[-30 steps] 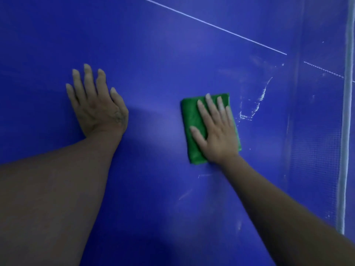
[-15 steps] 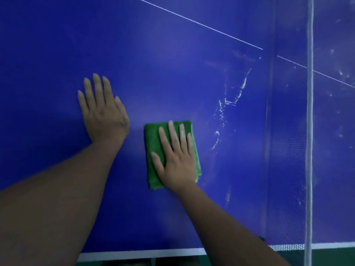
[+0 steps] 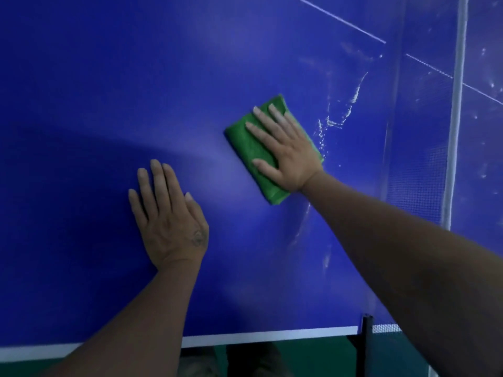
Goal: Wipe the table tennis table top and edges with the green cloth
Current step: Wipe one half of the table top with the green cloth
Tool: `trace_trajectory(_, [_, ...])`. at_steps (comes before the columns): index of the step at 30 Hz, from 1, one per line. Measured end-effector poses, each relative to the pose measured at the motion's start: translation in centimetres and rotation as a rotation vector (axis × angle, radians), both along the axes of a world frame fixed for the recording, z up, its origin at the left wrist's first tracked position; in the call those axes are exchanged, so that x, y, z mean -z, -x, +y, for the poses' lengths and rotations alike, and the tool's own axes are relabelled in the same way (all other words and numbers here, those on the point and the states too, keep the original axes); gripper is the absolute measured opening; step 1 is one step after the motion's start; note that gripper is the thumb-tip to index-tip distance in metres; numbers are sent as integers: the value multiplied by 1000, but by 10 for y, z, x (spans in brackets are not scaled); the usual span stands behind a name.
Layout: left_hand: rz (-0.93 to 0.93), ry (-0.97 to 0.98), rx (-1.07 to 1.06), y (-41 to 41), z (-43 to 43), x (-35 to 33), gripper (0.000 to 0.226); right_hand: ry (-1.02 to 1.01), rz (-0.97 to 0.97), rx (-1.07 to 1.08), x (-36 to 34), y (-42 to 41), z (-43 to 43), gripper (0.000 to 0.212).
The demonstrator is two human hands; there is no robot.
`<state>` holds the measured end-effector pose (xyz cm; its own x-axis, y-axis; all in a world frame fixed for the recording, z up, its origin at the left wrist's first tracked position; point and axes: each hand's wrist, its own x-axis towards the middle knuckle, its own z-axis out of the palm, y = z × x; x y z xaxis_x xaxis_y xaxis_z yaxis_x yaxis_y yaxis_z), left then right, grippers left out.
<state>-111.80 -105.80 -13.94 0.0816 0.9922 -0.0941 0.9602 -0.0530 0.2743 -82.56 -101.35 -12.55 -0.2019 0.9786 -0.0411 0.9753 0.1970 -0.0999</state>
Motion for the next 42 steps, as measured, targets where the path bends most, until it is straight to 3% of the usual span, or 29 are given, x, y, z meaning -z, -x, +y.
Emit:
trace_trajectory(4, [-1,-6,-5,1,0,0,65,-40,11,180,-1,28,-19,71])
trace_trajectory(7, [2,-6,-6,0,-1,-3,65,-30,85,307,1,74,-81,73])
trace_trajectory(12, [-4,-45,-15,0,-1,0,65,83,187,70,1,84,-203,74])
trace_trajectory(16, [2,-66,-8,-2,-3,0,64,107,146,-112,1,25,-183,73])
trace_trajectory(22, [36,-125,-4,-3,-7,0,63,20,50,-57,3,-41,-92,72])
trace_trajectory(25, [40,-147,6,-3,-7,0,61,-17,2,-15,0,-36,-79,70])
trace_trajectory(28, [48,-140,9,-5,-13,-3,61,6,24,102,-5,7,-110,75])
trace_trajectory(32, [49,-86,-88,-29,-51,-9,63,32,137,-14,-3,55,-215,69])
trace_trajectory(36, [27,-90,-102,-48,-94,-7,63,88,197,-47,3,41,-312,61])
trace_trajectory(42, [39,-142,-114,-51,-94,3,61,139,185,-333,3,-38,-267,70])
